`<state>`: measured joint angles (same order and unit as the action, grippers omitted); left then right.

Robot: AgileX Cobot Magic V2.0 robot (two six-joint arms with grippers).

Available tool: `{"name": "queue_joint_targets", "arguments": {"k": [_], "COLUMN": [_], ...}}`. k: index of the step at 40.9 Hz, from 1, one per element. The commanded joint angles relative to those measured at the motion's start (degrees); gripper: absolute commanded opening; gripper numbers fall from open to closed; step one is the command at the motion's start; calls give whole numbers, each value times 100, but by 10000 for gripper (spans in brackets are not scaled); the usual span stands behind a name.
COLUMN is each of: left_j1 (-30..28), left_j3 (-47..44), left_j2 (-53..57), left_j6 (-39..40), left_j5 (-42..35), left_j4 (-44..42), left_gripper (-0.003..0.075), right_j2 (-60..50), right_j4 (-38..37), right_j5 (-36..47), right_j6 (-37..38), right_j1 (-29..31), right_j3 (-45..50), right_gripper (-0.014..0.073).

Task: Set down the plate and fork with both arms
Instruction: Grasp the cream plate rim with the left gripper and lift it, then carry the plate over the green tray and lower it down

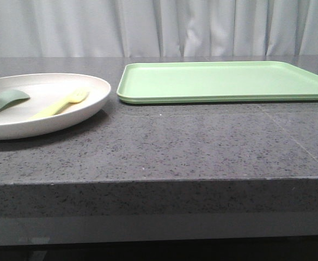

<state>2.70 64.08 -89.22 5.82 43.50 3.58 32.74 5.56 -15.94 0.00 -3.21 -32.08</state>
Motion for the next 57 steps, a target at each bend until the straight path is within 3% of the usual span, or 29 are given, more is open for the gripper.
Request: {"name": "queue_joint_targets", "arguments": {"k": [1, 9, 21, 28, 37, 43, 57], "left_j1": [24, -256, -1251, -1261, -552, 251, 1975], "left_j3": [124, 124, 124, 339, 1183, 2034, 4812], "left_j2": [193, 497, 863, 772, 304, -363, -2369], "left_j6": [1, -167, -1899, -2398, -2266, -1980, -716], "left_j5": [-42, -107, -110, 102, 102, 92, 326], "left_j4": [-31, 325, 2911, 3798, 3797, 3718, 2444], "left_gripper": [-17, -17, -17, -18, -18, -18, -18], "right_j2": [47, 47, 47, 47, 47, 47, 47], "right_j4": [15, 15, 15, 15, 15, 15, 15], "right_j5": [450, 450, 450, 450, 450, 450, 445], "right_j6": [-32, -32, -32, -32, -32, -32, -32], "right_j1": [4, 4, 4, 4, 4, 4, -38], "right_j3": [-204, -204, -204, -204, -204, -204, -204], "right_gripper": [617, 617, 617, 617, 617, 617, 617]}}
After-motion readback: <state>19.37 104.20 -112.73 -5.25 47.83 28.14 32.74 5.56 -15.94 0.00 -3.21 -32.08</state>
